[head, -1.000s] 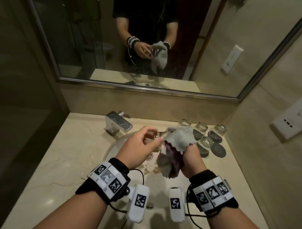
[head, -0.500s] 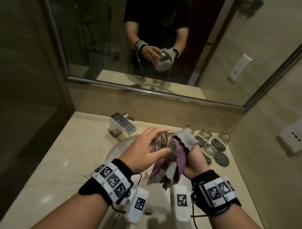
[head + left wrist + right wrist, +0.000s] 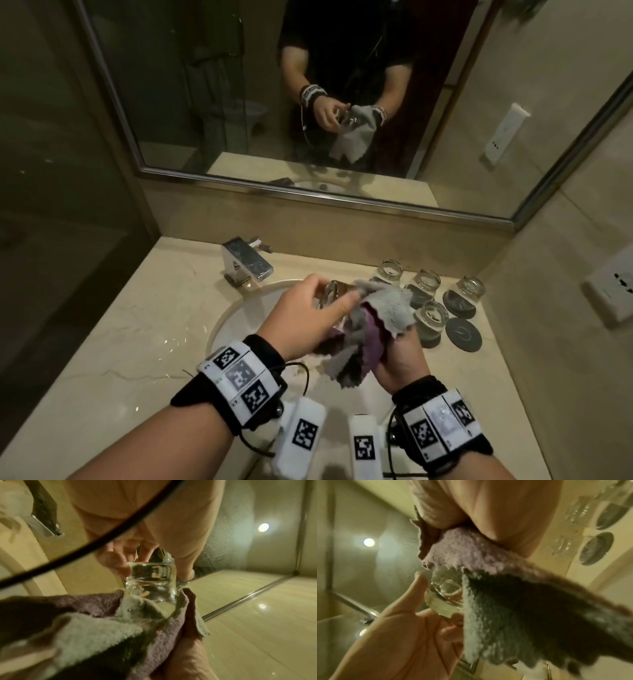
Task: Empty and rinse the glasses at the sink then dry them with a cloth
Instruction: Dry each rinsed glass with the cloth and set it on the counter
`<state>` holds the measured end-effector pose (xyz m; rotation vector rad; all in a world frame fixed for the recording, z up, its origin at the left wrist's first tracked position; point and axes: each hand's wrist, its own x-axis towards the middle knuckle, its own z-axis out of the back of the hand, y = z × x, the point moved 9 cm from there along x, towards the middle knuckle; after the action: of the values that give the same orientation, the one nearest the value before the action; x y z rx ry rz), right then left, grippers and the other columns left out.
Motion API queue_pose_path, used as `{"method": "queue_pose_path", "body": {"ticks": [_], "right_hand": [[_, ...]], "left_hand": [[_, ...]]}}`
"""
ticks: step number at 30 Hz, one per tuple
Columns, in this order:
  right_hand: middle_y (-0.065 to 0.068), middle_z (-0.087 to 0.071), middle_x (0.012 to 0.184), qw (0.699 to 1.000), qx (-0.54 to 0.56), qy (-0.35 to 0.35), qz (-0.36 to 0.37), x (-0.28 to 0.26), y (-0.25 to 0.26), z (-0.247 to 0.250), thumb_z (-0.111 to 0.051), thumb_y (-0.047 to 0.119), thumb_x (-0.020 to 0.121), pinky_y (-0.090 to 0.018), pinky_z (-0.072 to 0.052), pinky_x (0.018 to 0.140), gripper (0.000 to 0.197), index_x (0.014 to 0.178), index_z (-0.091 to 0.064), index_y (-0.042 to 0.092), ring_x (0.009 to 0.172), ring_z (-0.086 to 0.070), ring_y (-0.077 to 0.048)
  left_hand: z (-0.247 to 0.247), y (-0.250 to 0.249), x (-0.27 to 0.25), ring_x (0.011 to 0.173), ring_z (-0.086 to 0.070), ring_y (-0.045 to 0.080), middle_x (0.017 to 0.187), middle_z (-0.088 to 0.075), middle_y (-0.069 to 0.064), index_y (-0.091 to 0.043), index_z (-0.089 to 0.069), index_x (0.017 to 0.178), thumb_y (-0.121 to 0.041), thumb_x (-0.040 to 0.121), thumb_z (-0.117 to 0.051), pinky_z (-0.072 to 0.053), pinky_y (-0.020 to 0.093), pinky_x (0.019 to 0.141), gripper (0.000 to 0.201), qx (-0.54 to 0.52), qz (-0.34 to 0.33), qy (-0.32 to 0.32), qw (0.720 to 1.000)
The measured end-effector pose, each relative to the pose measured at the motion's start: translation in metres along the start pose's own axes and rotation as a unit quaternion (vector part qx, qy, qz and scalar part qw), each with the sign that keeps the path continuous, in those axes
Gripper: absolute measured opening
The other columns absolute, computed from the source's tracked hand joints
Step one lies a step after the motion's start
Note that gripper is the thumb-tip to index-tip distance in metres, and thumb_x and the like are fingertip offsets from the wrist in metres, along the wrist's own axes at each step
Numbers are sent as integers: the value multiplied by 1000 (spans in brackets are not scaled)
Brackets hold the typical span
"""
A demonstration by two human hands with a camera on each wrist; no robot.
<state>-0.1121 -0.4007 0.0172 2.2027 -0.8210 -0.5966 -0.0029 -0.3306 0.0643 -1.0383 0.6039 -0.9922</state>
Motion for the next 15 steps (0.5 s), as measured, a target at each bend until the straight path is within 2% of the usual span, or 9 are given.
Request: {"method": "queue_pose_path", "body": {"ticks": [1, 2, 4, 6, 8, 11, 13, 15], "right_hand": [[-19, -68, 105, 1000, 1, 3, -9, -1, 0, 0, -94, 39, 46, -50, -55, 84, 68, 102, -69, 10, 94, -66, -31], [-19, -68, 103, 999, 13, 4, -31, -2, -1, 1, -90, 39, 54, -47, -56, 82, 58, 99, -70, 9, 92, -67, -31], [-20, -68, 103, 993, 58, 1, -100, -6, -5, 1, -68, 37, 79, -46, -53, 87, 36, 96, -72, 5, 91, -67, -31], [-24, -64, 115, 984, 110, -7, -142, -10, -7, 6, -51, 39, 93, -49, -46, 97, 46, 109, -66, 0, 99, -64, -35], [-26, -61, 123, 979, 138, -13, -148, -14, -6, 8, -49, 44, 91, -50, -49, 96, 56, 117, -65, -3, 104, -63, -38], [-26, -64, 117, 979, 154, -21, -135, -16, -1, 9, -47, 47, 93, -51, -55, 86, 58, 110, -71, -2, 102, -66, -39], [-23, -67, 113, 982, 137, -44, -124, -15, 2, 19, -40, 53, 96, -50, -57, 81, 62, 110, -71, 1, 97, -68, -37], [-18, -65, 119, 986, 96, -93, -99, -11, 7, 40, -36, 58, 96, -49, -53, 84, 62, 126, -62, 10, 96, -67, -33]], "left_hand": [[-4, -6, 1, 71, -59, -5, 104, -63, -10, -25, -56, 114, -60, 81, -62, -42, 9, 59, 48, 44, -24, 8, 999], [-9, -15, 0, 77, -57, -5, 108, -61, -11, -26, -56, 118, -54, 84, -66, -42, 7, 63, 45, 100, -52, 23, 993], [-16, -32, -4, 96, -54, -4, 120, -56, -12, -26, -51, 132, -45, 84, -70, -39, 0, 79, 55, 170, -130, 47, 976], [-24, -41, -8, 105, -54, -6, 123, -56, -14, -29, -47, 137, -39, 80, -76, -39, 1, 89, 64, 145, -170, 60, 973], [-28, -38, -7, 106, -57, -9, 121, -57, -19, -33, -44, 138, -31, 75, -82, -42, 5, 90, 73, 45, -122, 47, 990], [-43, -27, -3, 99, -63, -9, 113, -66, -13, -23, -52, 128, -18, 71, -86, -45, 7, 84, 66, -79, -34, 59, 995], [-48, -28, -2, 95, -64, -8, 106, -69, -11, -18, -57, 120, -12, 70, -87, -45, 6, 80, 58, -94, -25, 56, 994], [-46, -32, -2, 94, -65, -6, 102, -71, -11, -20, -59, 116, -12, 68, -87, -46, 7, 79, 56, -103, -26, 44, 993]]}}
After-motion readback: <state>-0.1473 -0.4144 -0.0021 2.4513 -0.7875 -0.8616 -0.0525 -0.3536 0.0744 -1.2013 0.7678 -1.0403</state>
